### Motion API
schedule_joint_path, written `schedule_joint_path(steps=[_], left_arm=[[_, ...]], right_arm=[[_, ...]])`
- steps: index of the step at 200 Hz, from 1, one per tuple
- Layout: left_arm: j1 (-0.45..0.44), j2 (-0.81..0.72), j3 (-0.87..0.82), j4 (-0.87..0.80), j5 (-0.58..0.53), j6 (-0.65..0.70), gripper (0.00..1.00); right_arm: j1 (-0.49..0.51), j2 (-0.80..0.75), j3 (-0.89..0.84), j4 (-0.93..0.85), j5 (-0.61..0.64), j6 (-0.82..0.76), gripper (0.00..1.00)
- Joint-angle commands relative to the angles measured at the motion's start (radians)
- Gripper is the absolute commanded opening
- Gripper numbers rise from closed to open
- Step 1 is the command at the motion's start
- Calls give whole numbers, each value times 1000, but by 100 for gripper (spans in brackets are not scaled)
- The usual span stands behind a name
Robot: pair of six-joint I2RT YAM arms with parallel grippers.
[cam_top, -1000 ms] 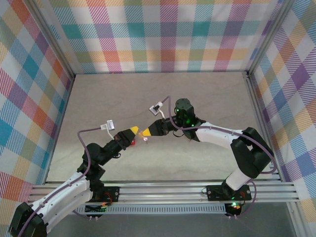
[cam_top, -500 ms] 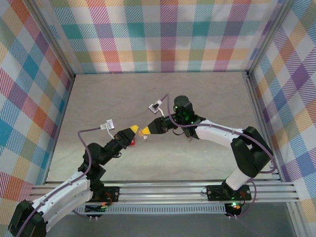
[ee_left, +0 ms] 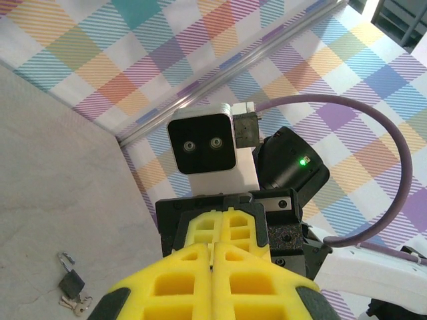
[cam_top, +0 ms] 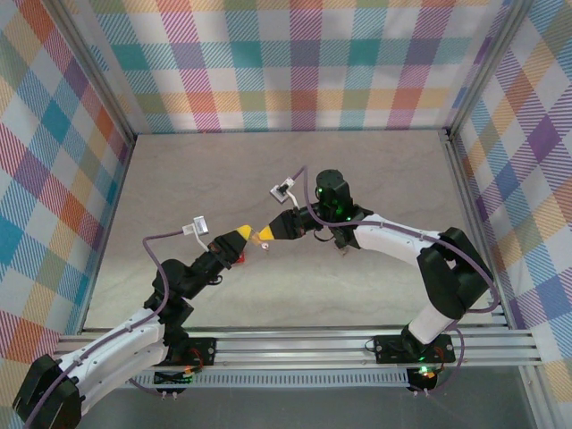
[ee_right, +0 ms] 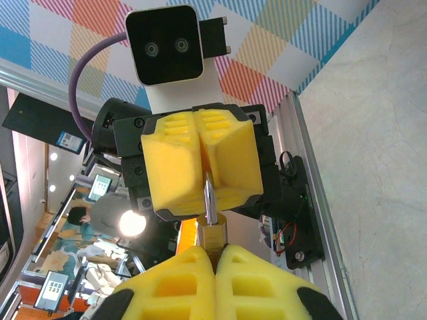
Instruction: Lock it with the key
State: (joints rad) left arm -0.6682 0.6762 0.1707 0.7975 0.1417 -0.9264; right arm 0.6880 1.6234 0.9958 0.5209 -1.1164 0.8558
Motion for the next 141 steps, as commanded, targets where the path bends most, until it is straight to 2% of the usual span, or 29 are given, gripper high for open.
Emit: schedule_joint_path(steps=[1, 93, 141], left_arm=[[-78, 15, -13, -29, 202, 28, 0], [-126, 82, -12, 40, 182, 24, 0], [-125, -4, 6, -92, 139, 68, 0]], right_arm=[[-41, 12, 84, 103, 183, 14, 0], [-41, 37, 97, 164, 193, 46, 0], [-41, 30, 71, 149, 182, 26, 0]])
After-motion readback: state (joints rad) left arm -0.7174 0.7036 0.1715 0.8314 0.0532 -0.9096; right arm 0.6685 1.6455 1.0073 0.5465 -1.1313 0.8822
